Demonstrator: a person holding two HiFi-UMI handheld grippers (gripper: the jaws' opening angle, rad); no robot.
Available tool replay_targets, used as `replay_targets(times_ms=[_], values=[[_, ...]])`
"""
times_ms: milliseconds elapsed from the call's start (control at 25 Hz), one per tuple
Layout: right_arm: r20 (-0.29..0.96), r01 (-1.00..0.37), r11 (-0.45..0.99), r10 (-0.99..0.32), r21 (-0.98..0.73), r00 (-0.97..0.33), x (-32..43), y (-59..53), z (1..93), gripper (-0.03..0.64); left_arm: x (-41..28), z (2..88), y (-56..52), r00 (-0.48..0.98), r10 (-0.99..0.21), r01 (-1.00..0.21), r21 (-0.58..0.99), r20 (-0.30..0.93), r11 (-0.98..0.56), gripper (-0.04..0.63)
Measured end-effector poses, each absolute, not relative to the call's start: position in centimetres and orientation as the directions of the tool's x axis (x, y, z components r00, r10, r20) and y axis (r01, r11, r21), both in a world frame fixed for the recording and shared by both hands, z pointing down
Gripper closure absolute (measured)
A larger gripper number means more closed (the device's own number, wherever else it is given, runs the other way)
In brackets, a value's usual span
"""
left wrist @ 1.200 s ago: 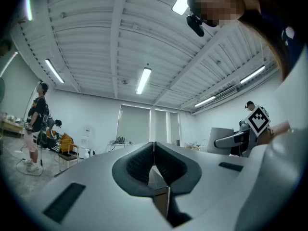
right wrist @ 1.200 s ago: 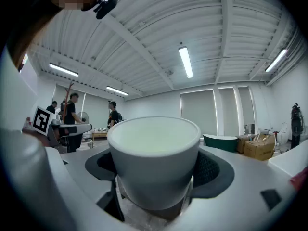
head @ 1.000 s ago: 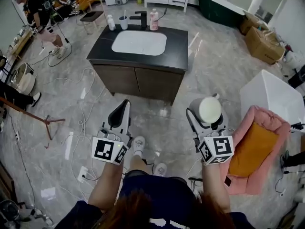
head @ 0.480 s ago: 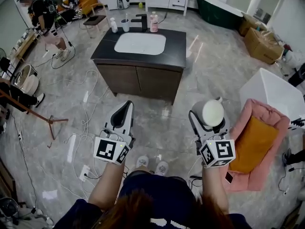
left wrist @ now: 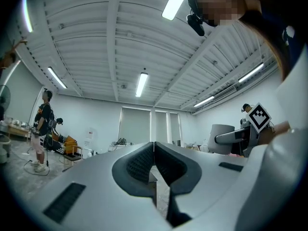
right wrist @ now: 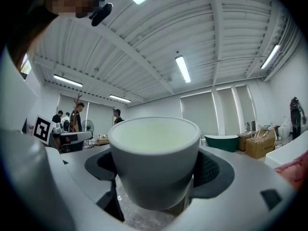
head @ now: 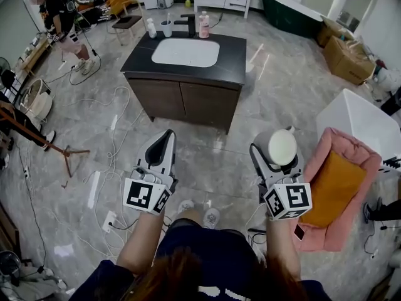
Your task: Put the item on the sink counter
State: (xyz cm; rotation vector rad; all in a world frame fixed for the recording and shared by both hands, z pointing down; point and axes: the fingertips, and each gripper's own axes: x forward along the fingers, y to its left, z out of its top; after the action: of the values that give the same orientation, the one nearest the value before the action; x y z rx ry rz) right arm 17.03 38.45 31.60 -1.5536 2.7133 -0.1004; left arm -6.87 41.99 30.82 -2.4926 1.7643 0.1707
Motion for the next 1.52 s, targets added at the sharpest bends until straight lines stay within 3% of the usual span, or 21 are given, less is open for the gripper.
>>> replay_targets(times_ms=[560, 1520], values=[[0.042, -0.848, 0.519, -0.850, -0.108, -0.525, 16.9, 32.2, 33.3, 0.164, -6.7, 32.4, 36.4, 0.316, -0.942, -0.948, 0.003, -0.109, -0.318, 0.573], [0.049, -0.885, 0.461, -0.884, -0.063, -0.464, 6.9, 6.1, 33.7, 0.164, -16.0, 32.4, 8.6, 0.398, -0.908, -0.916, 0.001, -0.130, -0.402, 0.572]])
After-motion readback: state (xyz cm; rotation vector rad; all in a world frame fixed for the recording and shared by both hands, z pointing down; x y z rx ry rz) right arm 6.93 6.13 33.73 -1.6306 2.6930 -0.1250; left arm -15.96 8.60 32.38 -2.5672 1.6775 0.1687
